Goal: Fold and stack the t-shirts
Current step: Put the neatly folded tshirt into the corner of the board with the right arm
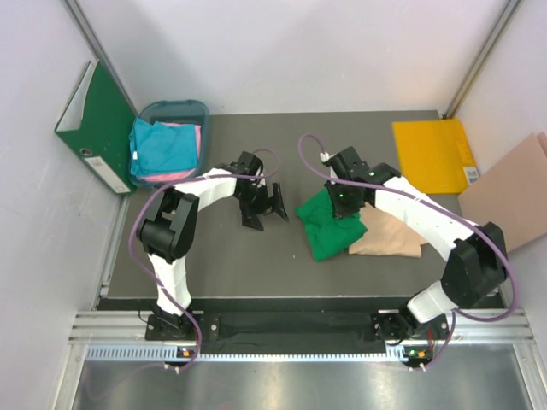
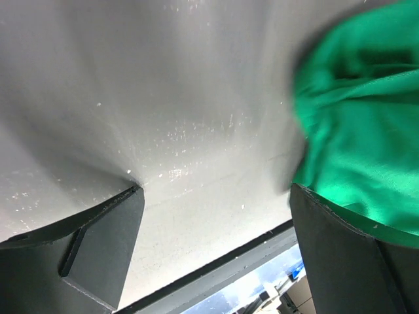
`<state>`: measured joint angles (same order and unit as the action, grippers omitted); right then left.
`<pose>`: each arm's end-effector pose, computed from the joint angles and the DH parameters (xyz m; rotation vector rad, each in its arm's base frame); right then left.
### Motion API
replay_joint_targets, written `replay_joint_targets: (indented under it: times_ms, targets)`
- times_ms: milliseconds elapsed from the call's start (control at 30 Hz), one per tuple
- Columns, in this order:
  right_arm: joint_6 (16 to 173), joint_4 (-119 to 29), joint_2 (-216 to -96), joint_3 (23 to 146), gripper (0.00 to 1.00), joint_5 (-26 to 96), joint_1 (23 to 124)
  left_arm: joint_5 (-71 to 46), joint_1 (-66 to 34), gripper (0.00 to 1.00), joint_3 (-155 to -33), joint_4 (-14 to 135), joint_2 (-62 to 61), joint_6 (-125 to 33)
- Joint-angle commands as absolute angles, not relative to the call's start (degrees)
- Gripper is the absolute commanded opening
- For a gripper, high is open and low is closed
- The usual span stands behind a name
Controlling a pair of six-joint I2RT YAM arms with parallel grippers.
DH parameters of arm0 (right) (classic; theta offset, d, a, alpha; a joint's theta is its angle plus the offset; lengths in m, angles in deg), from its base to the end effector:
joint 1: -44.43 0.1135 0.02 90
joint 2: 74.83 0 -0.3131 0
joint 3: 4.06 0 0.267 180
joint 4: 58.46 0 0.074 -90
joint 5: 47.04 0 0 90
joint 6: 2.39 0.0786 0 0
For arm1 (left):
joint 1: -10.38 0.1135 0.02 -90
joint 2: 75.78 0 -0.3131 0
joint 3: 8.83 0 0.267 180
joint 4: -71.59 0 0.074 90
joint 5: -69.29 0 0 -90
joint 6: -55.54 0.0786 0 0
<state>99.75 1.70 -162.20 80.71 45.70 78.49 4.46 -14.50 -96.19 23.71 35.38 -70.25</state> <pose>0.2856 0.1885 0.2786 -0.4941 2.6333 0.1957 0.3696 -0.2083 0.1600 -0.1764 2.9756 -0.8166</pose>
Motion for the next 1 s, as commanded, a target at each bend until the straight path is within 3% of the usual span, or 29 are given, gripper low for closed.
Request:
replay_joint_targets:
  times_ms: [0, 367, 733, 967]
  targets:
    - [102.28, 6.38, -155.61, 80.66, 0.07, 51.83, 75.72, -2.6, -13.62, 0.99, -96.53, 22.93, 39.36, -66.54]
    - [102.38, 1.12, -142.59, 66.5, 0.07, 59.13, 59.56, -1.99, -13.7, 0.99, -96.7, 22.84, 40.59, -65.66]
    - [99.12, -1.98, -152.42, 68.6, 0.09, 58.78, 48.92, -1.72, -13.7, 0.99, -97.05, 22.57, 41.12, -65.22]
    - [100.52, -3.29, -158.85, 66.49, 0.09, 60.71, 47.6, -0.58, -13.7, 0.99, -97.58, 22.83, 41.47, -64.96]
